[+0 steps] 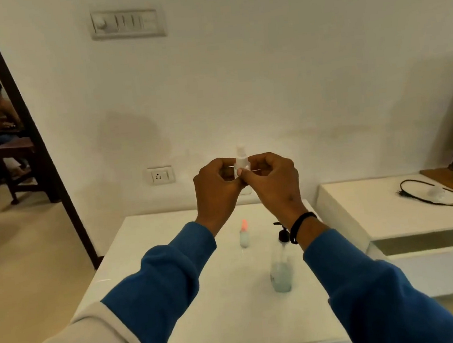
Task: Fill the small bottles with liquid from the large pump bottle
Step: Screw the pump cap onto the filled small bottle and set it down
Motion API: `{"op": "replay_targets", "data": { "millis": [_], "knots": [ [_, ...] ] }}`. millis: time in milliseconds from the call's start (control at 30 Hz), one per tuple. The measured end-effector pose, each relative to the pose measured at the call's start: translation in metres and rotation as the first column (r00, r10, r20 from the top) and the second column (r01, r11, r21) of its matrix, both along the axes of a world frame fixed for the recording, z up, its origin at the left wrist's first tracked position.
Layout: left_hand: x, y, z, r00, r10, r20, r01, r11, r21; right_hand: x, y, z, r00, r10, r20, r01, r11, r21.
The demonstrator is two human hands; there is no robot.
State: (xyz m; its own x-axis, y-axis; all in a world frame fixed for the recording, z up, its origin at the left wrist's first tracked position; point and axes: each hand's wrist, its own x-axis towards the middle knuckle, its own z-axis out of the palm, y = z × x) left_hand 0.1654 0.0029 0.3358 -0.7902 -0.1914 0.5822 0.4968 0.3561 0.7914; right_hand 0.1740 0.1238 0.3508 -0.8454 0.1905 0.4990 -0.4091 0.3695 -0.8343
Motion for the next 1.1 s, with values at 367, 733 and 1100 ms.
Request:
{"op": "replay_targets", "data": {
  "millis": [367,733,1100],
  "knots": [
    [-0.031,-0.025,-0.123,0.976,0.049,0.213,-0.059,0.998,0.038,-0.036,-0.035,-0.124,0.970,0.051,0.236,-0.039,0.998,-0.055],
    [-0.073,-0.043,-0.248,0.901,0.080,0.426,-0.142,0.983,0.116,-0.090,-0.070,-0.242,0.892,0.083,0.444,-0.022,0.990,-0.140],
    [-0.126,-0.054,-0.325,0.827,0.134,0.546,-0.243,0.961,0.132,-0.135,-0.097,-0.326,0.827,0.061,0.559,0.054,0.981,-0.187]
  ]
}}
